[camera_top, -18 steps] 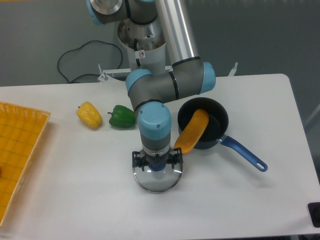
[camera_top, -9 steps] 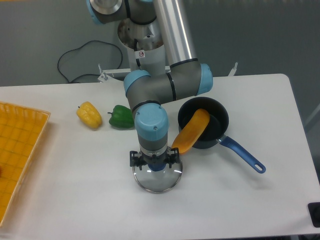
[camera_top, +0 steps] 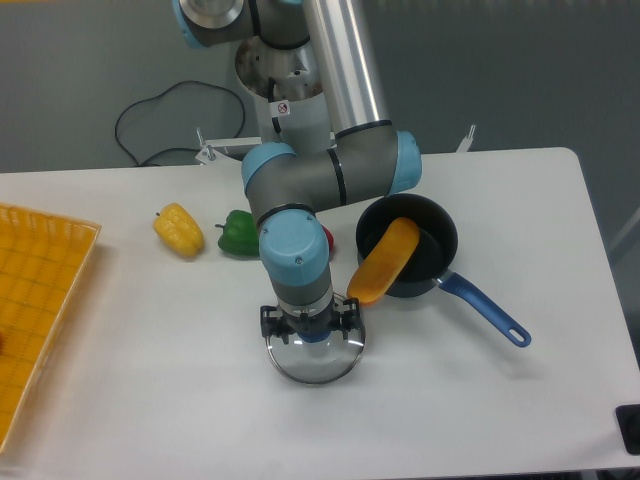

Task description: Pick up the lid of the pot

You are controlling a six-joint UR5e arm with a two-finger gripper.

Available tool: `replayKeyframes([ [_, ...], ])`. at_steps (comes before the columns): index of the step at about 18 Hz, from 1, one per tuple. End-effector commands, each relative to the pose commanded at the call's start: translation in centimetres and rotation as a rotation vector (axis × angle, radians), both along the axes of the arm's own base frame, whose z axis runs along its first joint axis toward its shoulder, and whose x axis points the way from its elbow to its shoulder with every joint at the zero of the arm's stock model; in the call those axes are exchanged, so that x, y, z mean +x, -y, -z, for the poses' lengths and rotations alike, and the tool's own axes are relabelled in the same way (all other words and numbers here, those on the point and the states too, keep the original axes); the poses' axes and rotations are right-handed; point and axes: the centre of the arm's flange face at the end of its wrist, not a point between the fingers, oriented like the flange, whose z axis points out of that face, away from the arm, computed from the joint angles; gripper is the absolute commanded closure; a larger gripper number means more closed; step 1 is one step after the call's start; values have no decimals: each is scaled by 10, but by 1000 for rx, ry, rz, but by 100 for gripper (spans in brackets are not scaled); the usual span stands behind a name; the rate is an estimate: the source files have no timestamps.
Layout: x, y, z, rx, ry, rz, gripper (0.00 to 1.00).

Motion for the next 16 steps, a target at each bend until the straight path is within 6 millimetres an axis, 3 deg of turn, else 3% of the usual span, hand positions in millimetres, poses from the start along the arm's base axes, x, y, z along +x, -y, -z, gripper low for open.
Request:
replayKeyframes([
  [16, 1, -2, 15, -24, 10, 4, 0],
])
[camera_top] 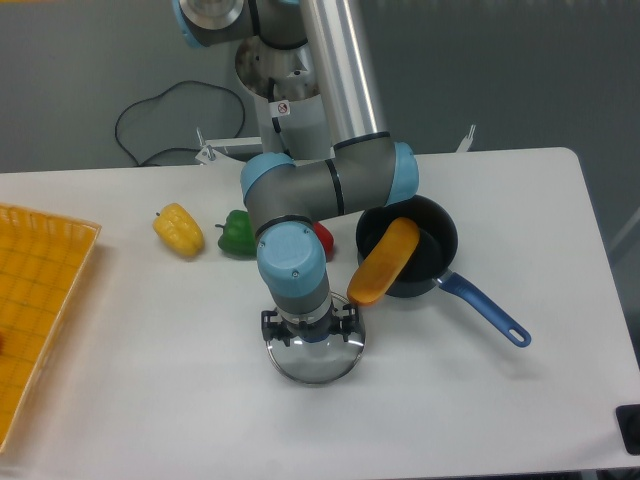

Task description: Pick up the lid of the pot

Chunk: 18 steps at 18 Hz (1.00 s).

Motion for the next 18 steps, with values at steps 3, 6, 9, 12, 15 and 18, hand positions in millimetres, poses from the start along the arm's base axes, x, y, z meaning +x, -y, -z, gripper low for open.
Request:
replayKeyframes([
  [3, 0, -1, 3, 0, 6, 0, 0],
  [6, 0, -1, 9, -4, 16, 2, 0],
  [9, 2, 0, 13, -9, 25, 8, 0],
  [12, 4, 2, 15, -15, 28, 11, 0],
  [15, 4, 3, 15, -15, 28, 11, 0],
  [18, 5, 4, 17, -20, 31, 11, 0],
])
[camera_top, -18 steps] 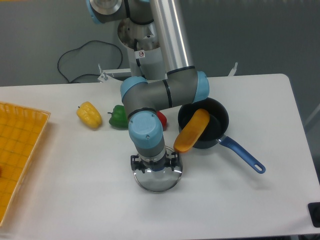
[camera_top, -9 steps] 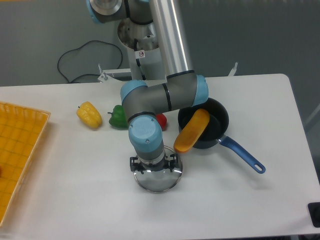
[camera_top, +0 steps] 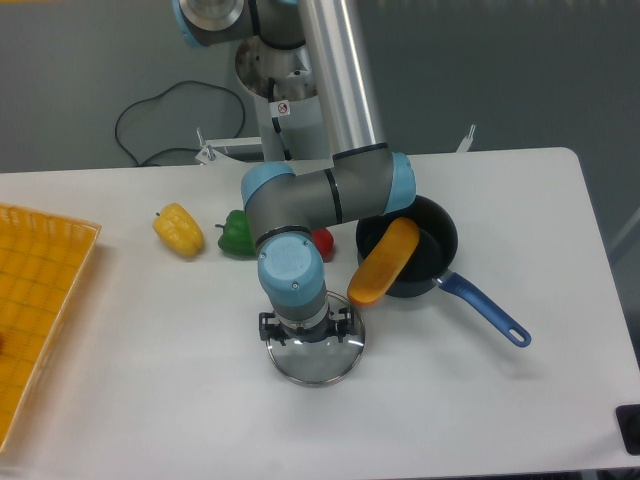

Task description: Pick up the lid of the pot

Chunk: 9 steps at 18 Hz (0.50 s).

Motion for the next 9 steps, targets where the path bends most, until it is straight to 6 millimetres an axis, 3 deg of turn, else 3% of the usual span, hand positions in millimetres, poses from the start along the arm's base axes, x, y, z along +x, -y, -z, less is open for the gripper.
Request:
replayKeyframes([
  [9, 0, 4, -3, 2, 0, -3, 0],
])
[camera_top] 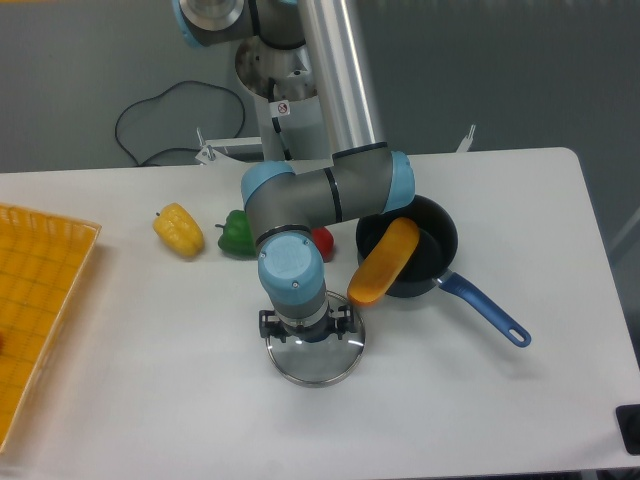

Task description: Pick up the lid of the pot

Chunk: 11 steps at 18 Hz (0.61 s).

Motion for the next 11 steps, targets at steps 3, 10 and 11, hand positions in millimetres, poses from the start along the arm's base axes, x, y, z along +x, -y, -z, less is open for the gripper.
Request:
replayKeyframes([
  [3, 0, 0, 0, -1, -1, 0, 2],
  [10, 0, 1, 2, -4, 2, 0, 3],
  [11, 1, 2, 4, -8, 3, 0, 3],
])
